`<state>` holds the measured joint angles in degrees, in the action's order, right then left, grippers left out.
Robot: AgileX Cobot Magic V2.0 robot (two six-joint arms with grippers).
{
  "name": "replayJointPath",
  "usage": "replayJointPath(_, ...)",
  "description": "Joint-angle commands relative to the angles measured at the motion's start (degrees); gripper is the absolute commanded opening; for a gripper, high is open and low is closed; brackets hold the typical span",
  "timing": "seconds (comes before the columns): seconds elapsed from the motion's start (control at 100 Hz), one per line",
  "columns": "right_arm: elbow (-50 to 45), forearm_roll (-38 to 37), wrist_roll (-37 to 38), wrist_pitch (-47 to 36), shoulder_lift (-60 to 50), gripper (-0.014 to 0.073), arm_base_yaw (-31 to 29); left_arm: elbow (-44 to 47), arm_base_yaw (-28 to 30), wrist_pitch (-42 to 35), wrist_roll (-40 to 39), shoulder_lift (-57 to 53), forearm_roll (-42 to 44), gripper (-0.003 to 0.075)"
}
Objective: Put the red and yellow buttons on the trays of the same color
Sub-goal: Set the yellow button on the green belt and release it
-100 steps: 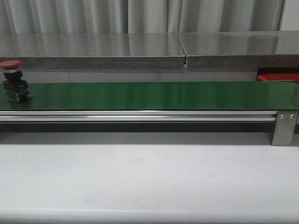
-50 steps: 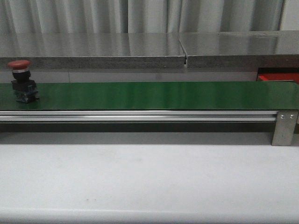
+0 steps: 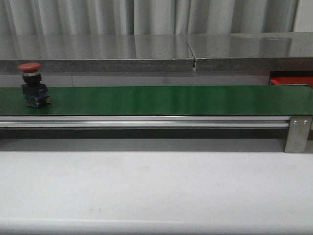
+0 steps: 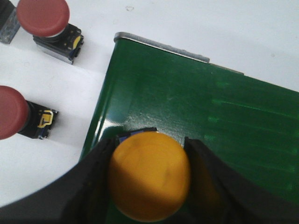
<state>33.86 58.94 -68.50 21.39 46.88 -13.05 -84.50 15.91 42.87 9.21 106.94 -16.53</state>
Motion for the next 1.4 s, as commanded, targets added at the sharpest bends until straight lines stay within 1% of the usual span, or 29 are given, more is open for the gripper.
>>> replayJointPath(0.0,1.50,1.56,-0.23,-1.72,-0.71,-0.0068,0.00,-2.02,-0.35,-1.48,0.64,-2.73,-0.73,0.0350)
replayJointPath(0.03,1.50,1.56,-0.23,-1.72,-0.71,-0.0068,0.00,-2.02,-0.45,-1.48,0.64,-2.73,-0.90,0.0443)
replayJointPath(0.04,1.50,1.56,-0.23,-1.72,-0.71,-0.0068,0.00,-2.02,-0.43,-1.48,0.64,-2.73,-0.90,0.0443)
replayJointPath(0.07,1.50,1.56,-0.23,-1.72,-0.71,-0.0068,0.00,-2.02,-0.43,-1.48,0.64,-2.73,-1.16,0.0529)
replayJointPath(0.09,1.50,1.56,-0.23,-1.72,-0.71,-0.0068,0.00,-2.02,-0.43,-1.48,0.74,-2.73,-1.26,0.0559)
replayJointPath(0.1,1.50,1.56,-0.23,-1.72,-0.71,-0.0068,0.00,-2.02,-0.43,-1.48,0.72,-2.73,-1.27,0.0585)
replayJointPath(0.15,1.50,1.56,-0.23,-1.72,-0.71,-0.0068,0.00,-2.02,-0.43,-1.59,0.72,-2.94,-1.27,0.0662)
replayJointPath(0.19,1.50,1.56,-0.23,-1.72,-0.71,-0.0068,0.00,-2.18,-0.43,-1.45,0.72,-2.94,-1.27,0.0685)
replayJointPath(0.35,1.50,1.62,-0.23,-1.72,-0.71,-0.0068,0.00,-3.63,-1.20,-0.72,0.98,-3.64,-1.68,0.0661)
replayJointPath(0.48,1.50,1.62,-0.23,-1.72,-0.71,-0.0068,0.00,-3.67,-3.23,-1.10,2.71,-5.91,-1.78,0.0659)
replayJointPath(0.61,1.50,1.62,-0.23,-1.72,-0.71,-0.0068,0.00,-3.53,-5.28,-1.10,2.71,-9.43,-1.78,0.0659)
replayJointPath(0.74,1.50,1.62,-0.23,-1.72,-0.71,-0.0068,0.00,-1.02,-7.58,-1.71,3.30,-15.04,-1.78,0.0659)
replayJointPath(0.83,1.50,1.62,-0.23,-1.72,-0.71,-0.0068,0.00,2.51,-8.72,-3.69,3.57,-19.61,-1.78,0.0659)
replayJointPath(1.0,1.50,1.62,-0.23,-1.72,-0.71,-0.0068,0.00,13.11,-10.11,-9.77,3.59,-31.70,-2.07,0.0659)
replayJointPath(1.24,1.50,1.62,-0.23,-1.72,-0.71,-0.0068,0.00,29.42,-12.54,-12.77,3.59,-49.69,-2.21,0.0657)
replayJointPath(1.32,1.50,1.62,-0.23,-1.72,-0.71,-0.0068,0.00,33.80,-12.47,-13.13,3.59,-54.56,-2.21,0.0630)
replayJointPath(1.36,1.50,1.62,-0.23,-1.72,-0.71,-0.0068,0.00,36.62,-12.47,-13.36,3.59,-57.84,-2.21,0.0594)
replayJointPath(1.39,1.50,1.62,-0.23,-1.72,-0.71,-0.0068,0.00,38.16,-12.47,-13.51,3.59,-59.53,-2.21,0.0554)
